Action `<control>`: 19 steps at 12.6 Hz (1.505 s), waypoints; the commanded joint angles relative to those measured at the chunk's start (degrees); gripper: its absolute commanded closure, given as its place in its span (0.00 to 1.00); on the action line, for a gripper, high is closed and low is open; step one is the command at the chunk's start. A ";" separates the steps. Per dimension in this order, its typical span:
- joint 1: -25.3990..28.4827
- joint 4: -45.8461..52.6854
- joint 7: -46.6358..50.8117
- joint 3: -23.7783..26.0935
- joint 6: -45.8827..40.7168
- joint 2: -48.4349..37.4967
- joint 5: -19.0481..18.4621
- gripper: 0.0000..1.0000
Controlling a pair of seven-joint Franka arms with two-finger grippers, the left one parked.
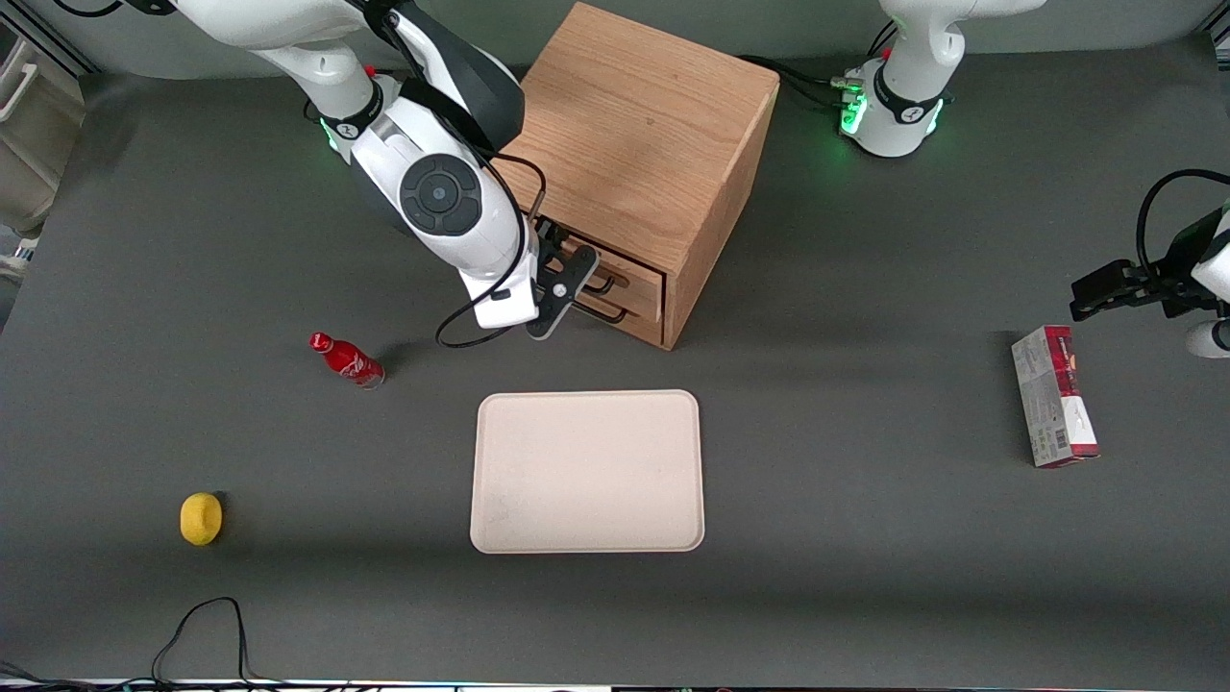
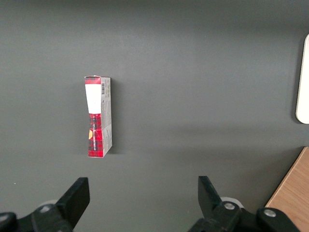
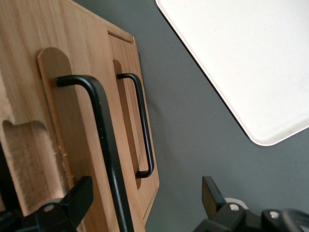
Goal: Open upper drawer
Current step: 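Pull the handle outward with the right gripper, sliding the drawer open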
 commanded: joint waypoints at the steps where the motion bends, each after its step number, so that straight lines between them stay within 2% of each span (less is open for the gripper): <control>1: -0.36 -0.68 -2.02 0.00 3.04 1.16 -2.70 0.00; 4: -1.23 -0.16 -3.33 -0.09 4.02 2.05 -4.64 0.00; 12: -2.47 5.65 -13.17 -5.71 3.49 4.42 -4.12 0.00; 17: -3.34 11.00 -15.55 -7.56 3.50 8.10 -4.03 0.00; 19: -3.52 11.71 -15.64 -9.84 3.58 8.90 -3.94 0.00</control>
